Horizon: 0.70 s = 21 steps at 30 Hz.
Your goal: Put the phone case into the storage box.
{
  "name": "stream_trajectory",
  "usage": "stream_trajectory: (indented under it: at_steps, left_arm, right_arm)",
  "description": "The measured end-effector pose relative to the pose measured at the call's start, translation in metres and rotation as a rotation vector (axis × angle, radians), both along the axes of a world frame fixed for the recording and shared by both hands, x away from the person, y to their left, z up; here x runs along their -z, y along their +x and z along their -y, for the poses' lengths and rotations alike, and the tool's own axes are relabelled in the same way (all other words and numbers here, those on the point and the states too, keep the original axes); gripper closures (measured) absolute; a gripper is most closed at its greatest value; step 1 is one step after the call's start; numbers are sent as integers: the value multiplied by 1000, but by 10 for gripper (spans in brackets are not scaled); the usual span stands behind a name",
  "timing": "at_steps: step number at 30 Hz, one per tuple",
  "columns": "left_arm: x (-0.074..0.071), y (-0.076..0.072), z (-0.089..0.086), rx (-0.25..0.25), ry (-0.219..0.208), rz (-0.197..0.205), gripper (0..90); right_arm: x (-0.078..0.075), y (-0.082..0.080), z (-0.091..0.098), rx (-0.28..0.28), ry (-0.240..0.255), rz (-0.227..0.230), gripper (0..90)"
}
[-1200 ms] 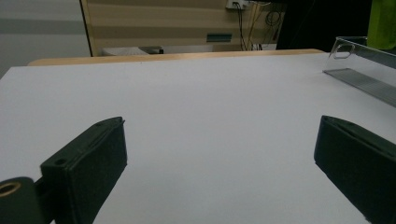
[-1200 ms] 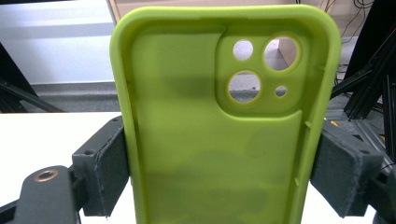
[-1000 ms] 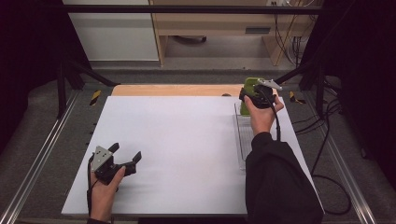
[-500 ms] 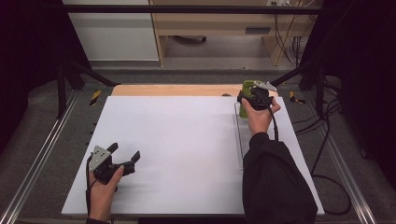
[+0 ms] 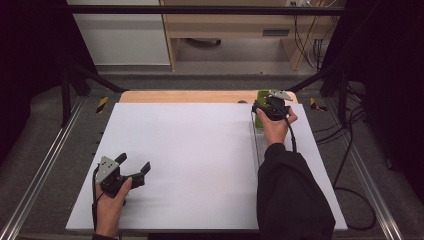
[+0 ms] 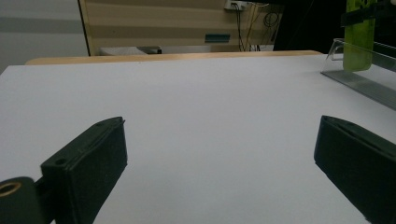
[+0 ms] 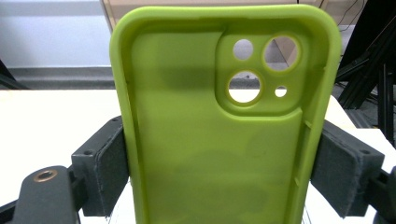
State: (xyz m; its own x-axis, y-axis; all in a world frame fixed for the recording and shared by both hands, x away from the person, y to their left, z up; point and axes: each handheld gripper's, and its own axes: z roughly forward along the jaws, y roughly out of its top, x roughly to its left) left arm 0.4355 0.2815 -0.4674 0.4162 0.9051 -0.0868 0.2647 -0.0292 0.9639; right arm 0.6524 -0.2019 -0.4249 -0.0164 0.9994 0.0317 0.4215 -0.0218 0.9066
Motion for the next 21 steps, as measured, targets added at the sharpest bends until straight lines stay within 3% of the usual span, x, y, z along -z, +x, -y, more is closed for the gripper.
stream_trajectory:
  at_steps: [21]
  left_arm:
    - [0, -1, 3, 14, -4, -2, 20]
  right_arm:
    - [3, 1, 0, 15, -3, 26, 161]
